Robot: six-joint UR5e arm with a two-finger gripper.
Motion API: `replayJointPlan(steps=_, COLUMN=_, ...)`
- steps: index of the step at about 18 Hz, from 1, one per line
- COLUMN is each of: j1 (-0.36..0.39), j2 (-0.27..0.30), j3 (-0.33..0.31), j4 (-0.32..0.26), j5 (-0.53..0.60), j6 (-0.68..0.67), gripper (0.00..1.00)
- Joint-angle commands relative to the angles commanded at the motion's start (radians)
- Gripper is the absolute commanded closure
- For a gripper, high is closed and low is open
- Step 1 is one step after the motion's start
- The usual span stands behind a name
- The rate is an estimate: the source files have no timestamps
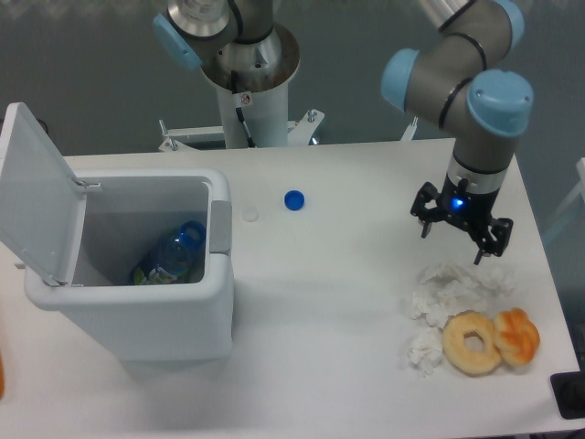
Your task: Place the plastic bottle in the trash can
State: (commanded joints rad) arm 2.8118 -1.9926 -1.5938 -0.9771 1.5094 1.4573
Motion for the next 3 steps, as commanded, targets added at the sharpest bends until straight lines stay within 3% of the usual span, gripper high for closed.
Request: replayJointPlan(steps=3, j1=0.003, j2=0.002, j3=0.000, j4=-0.002, j5=0.000, j6=0.000, gripper=0.00)
